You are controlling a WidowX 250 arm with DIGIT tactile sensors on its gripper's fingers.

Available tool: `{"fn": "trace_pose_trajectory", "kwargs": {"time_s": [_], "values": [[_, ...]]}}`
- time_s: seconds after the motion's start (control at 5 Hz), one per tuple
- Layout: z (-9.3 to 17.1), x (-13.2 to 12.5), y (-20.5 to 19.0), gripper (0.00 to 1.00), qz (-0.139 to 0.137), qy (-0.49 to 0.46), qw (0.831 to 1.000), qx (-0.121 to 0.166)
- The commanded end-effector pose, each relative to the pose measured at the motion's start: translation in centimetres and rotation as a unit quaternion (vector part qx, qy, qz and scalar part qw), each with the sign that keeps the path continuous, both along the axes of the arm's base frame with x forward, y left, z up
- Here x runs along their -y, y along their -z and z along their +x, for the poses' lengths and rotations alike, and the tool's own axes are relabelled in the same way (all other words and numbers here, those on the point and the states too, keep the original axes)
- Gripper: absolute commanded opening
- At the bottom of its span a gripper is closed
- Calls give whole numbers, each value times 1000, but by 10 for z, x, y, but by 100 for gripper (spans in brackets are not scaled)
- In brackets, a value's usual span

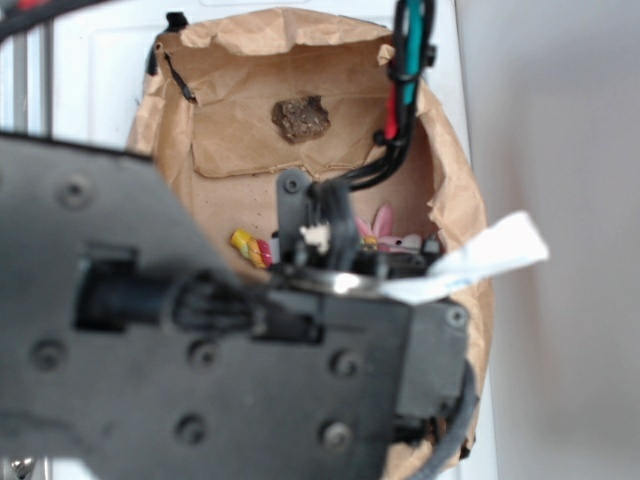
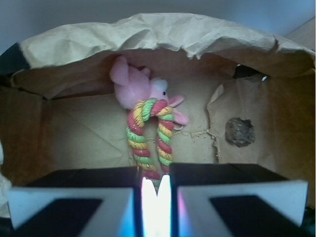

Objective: Grab the multicolored rope.

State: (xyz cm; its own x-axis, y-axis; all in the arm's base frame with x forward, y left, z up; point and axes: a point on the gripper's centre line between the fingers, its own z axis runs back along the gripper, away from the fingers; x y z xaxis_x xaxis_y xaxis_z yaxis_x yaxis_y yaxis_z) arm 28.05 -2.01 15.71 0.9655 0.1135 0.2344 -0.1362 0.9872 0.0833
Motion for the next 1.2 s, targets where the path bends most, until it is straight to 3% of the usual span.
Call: {"fn": "trace_pose_trajectory", "kwargs": {"time_s": [0.0,0.2,0.4,0.8,1.0], "values": [[-4,-6,26,100,-6,13,999,29],[5,0,59,100,-33,29,999,4],[10,8,74,100,-43,37,998,-11],[17,24,95,100,-72,29,997,-7],[20,21,106,100,-40,32,999,-13]]}}
